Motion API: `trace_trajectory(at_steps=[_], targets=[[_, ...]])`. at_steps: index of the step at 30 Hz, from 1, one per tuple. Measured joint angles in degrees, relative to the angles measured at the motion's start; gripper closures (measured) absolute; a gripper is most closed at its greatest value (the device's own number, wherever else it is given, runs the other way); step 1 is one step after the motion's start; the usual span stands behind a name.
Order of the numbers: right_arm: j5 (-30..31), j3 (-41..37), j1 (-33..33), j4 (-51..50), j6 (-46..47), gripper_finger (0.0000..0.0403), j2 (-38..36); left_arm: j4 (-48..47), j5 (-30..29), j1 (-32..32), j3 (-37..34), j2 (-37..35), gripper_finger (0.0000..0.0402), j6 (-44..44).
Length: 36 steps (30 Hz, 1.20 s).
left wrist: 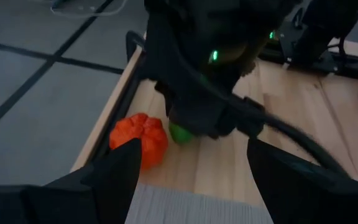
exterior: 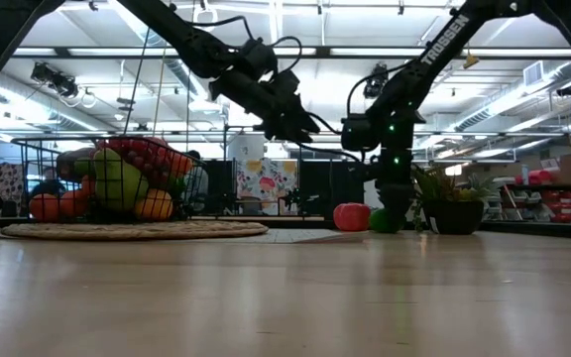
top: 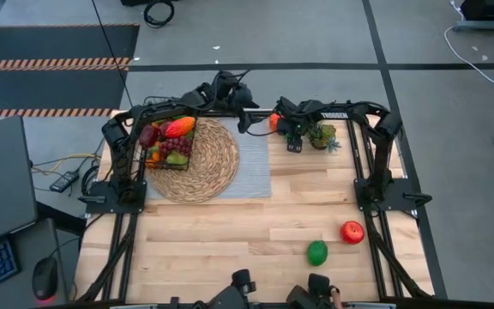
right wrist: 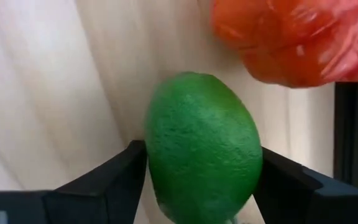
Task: Build produce basket
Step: Put the top green lime into the wire basket
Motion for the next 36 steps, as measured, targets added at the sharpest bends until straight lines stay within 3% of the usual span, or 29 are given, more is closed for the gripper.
trace_trajectory(at_steps=[3, 10, 19, 25, 36], targets=[[-1.77, -0.13, 0.3, -0.19, 1.55, 0.0153, -1.11, -1.75, -0.01, 0.01, 0.0, 0.0, 0.0105, -0.09], [-3.45, -0.17, 1.91, -0.22, 2.95, 0.0232, -4.43, -3.85, 0.27, -1.3, 0.0, -0.02, 0.0105, -1.14], [-9.77, -0.17, 3.85, -2.14, 5.1, 0.0232, -14.74, -5.86, 0.21, -5.93, 0.0, -0.03, 0.0104, 6.39], [-24.65, -0.11, 4.05, 0.63, 7.83, 0.0232, -22.78, -2.68, 0.21, -8.9, 0.0, -0.04, 0.0108, 11.32], [-33.47, -0.13, 8.56, 0.54, 12.06, 0.0229, -24.04, 1.51, -4.08, -13.51, 0.0, -0.02, 0.0124, 16.65]])
